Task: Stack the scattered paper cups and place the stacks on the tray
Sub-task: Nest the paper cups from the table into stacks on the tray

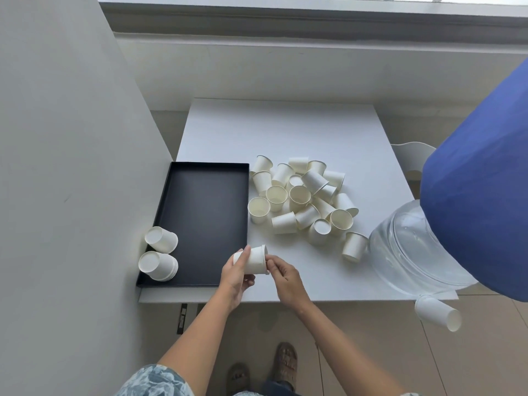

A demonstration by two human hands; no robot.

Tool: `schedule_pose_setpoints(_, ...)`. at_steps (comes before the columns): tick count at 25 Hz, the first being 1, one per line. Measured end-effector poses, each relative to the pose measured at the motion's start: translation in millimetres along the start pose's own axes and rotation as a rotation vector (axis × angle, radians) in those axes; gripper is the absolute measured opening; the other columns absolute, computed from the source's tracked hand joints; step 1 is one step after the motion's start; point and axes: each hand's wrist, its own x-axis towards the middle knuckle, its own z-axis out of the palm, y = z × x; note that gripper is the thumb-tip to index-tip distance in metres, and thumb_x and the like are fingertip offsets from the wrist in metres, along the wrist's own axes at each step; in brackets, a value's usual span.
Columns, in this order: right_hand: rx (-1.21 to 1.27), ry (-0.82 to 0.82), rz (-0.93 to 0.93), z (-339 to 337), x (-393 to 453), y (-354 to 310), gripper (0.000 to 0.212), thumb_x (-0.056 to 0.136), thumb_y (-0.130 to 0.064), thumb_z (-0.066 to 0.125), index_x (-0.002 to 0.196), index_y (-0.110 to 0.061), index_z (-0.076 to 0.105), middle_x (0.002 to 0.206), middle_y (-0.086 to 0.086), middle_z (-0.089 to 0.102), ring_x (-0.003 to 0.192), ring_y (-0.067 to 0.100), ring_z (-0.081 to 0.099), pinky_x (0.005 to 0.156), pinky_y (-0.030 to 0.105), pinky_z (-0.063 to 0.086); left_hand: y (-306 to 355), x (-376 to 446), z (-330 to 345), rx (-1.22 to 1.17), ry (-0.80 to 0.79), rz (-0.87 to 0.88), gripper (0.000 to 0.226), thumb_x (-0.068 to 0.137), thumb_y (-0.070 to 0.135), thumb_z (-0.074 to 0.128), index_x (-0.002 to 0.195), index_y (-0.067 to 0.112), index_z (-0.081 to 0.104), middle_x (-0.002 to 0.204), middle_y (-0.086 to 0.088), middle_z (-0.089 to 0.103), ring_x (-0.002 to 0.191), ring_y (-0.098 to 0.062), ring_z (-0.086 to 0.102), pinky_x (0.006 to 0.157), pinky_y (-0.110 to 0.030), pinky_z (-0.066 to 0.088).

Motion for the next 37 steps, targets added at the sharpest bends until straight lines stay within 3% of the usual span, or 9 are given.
schedule_pose_setpoints(3,-0.122,0.181,0.008,-43.4,18.6,-5.8,0.018,0.099,-0.018,0.063,0.116,-0.019,0.069,0.110,-0.001,0.074,0.105,0.017,0.066,0.097,0.027,0.051,1.7,-0.1,1.1,-0.032,0.011,-0.011,0.053,0.086,0.049,0.073,0.125,0.015,0.061,0.085,-0.007,0.060,0.055,-0.016,0.046,0.045,-0.025,0.040)
schedule_pose_setpoints(7,-0.726,0.459,0.243,-131.5,50.7,0.9,0.050,0.088,-0.013,0.072,0.130,0.003,0.051,0.134,0.020,0.051,0.126,0.038,0.047,0.109,0.040,0.034,5.5,-0.8,-2.5,-0.028,0.042,-0.001,0.051,0.085,0.049,0.074,0.121,0.016,0.062,0.085,-0.007,0.058,0.053,-0.015,0.044,0.042,-0.024,0.038)
schedule_pose_setpoints(12,-0.883,0.352,0.390,-176.0,62.1,12.7,0.056,0.091,-0.002,0.059,0.140,0.002,0.034,0.147,0.016,0.031,0.121,0.042,0.056,0.095,0.046,0.049,1.8,-4.9,-6.0,-0.024,0.070,-0.009,0.044,0.085,0.047,0.075,0.116,0.018,0.063,0.085,-0.006,0.059,0.055,-0.015,0.045,0.045,-0.024,0.039)
schedule_pose_setpoints(20,-1.106,0.196,0.468,-141.5,41.3,34.7,0.049,0.094,-0.010,0.061,0.136,-0.008,0.036,0.138,0.012,0.040,0.124,0.032,0.054,0.088,0.041,0.052,3.9,-7.9,-5.5,-0.002,0.086,0.006,0.040,0.087,0.046,0.074,0.112,0.018,0.062,0.083,-0.006,0.059,0.056,-0.017,0.045,0.045,-0.026,0.039)
schedule_pose_setpoints(23,-1.024,0.188,0.487,-121.1,35.0,40.2,0.047,0.095,-0.020,0.060,0.135,-0.006,0.040,0.139,0.011,0.043,0.130,0.030,0.046,0.094,0.041,0.050,3.4,-9.8,-4.1,0.008,0.100,0.007,0.038,0.087,0.046,0.073,0.111,0.018,0.062,0.083,-0.006,0.059,0.055,-0.016,0.046,0.045,-0.025,0.040)
schedule_pose_setpoints(27,-0.488,0.341,0.574,-89.4,37.0,37.4,0.068,0.090,-0.036,0.066,0.138,0.004,0.038,0.143,0.018,0.043,0.135,0.039,0.039,0.104,0.043,0.040,1.5,-10.8,-5.6,0.017,0.102,0.006,0.039,0.086,0.048,0.073,0.110,0.019,0.063,0.083,-0.006,0.060,0.057,-0.018,0.047,0.046,-0.026,0.042)
schedule_pose_setpoints(31,-0.413,0.449,0.542,-61.0,40.1,32.0,0.032,0.102,-0.020,0.043,0.128,-0.003,0.052,0.136,0.015,0.055,0.131,0.036,0.042,0.101,0.045,0.041,0.1,-9.9,-11.3,-0.001,0.117,-0.004,0.039,0.085,0.049,0.075,0.108,0.020,0.062,0.086,-0.007,0.061,0.062,-0.020,0.049,0.049,-0.028,0.046)
schedule_pose_setpoints(34,-0.296,0.444,0.314,-36.1,34.7,23.7,0.021,0.105,-0.014,0.038,0.103,-0.005,0.057,0.105,0.014,0.063,0.106,0.034,0.053,0.086,0.040,0.043,1.2,-8.5,-15.1,-0.018,0.152,0.016,0.038,0.085,0.049,0.074,0.107,0.021,0.061,0.088,-0.005,0.064,0.066,-0.021,0.056,0.055,-0.030,0.051)
schedule_pose_setpoints(37,-0.191,0.297,0.089,-9.5,24.0,9.2,0.020,0.105,-0.014,0.044,0.092,-0.007,0.057,0.079,0.002,0.057,0.076,0.022,0.049,0.069,0.034,0.037,2.6,-7.0,-15.7,-0.030,0.185,0.043,0.034,0.089,0.046,0.071,0.106,0.020,0.058,0.088,-0.005,0.064,0.063,-0.019,0.058,0.053,-0.029,0.051)
